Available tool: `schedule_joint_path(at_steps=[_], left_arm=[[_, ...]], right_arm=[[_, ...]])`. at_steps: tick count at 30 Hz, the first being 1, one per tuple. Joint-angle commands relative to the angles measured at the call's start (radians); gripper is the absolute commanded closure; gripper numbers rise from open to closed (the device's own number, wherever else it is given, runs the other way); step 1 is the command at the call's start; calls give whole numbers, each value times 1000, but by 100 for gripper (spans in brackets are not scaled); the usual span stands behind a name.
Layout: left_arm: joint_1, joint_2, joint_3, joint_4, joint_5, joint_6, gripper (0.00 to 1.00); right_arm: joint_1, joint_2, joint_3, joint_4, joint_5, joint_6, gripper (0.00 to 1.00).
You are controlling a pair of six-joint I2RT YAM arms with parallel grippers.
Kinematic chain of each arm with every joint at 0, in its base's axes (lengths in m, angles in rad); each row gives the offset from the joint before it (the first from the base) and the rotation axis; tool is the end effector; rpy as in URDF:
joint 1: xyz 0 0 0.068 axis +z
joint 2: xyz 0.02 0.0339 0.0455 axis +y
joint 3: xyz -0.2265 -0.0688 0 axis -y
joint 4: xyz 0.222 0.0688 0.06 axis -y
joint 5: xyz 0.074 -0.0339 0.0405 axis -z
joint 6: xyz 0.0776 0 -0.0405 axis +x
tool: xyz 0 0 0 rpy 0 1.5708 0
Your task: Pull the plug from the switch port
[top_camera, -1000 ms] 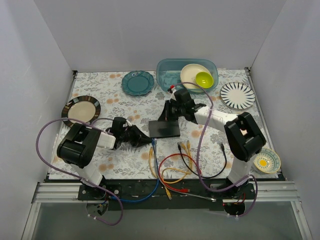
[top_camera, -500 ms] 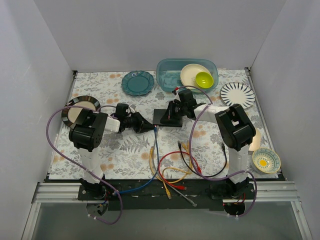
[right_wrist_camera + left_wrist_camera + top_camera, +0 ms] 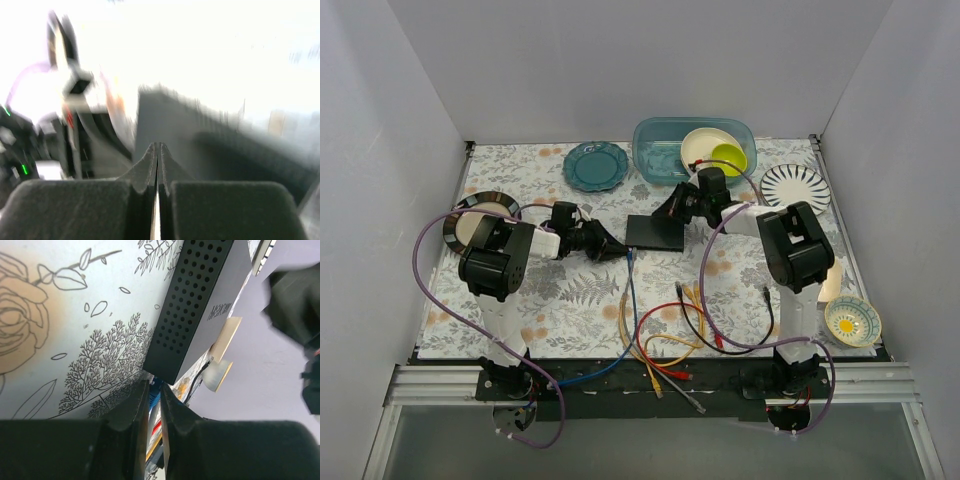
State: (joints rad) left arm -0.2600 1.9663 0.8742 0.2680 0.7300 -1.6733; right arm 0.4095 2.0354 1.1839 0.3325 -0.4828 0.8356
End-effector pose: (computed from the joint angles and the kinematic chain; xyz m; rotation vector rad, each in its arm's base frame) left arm 0.3272 -0.1406 0.0564 1.3930 -2.2314 1.4034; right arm 0.3864 0.2070 0.1177 0.1620 2.2741 1.2153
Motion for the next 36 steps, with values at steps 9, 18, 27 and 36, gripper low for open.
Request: schedule_joint_path(at_steps=[9, 18, 27, 36], left_arm=[[13, -23, 28, -233, -73, 162, 96], [7, -3, 43, -300, -50, 224, 96], [-44, -107, -62, -273, -101, 184, 92], [-38, -251, -43, -433, -361, 162, 47]], right_arm=[[-34, 177, 237, -183, 138, -52, 99], [-3, 42, -1, -228, 148, -116, 99], [29, -171, -265, -191, 196, -125, 99], [72, -417, -208, -233, 398, -201, 76]])
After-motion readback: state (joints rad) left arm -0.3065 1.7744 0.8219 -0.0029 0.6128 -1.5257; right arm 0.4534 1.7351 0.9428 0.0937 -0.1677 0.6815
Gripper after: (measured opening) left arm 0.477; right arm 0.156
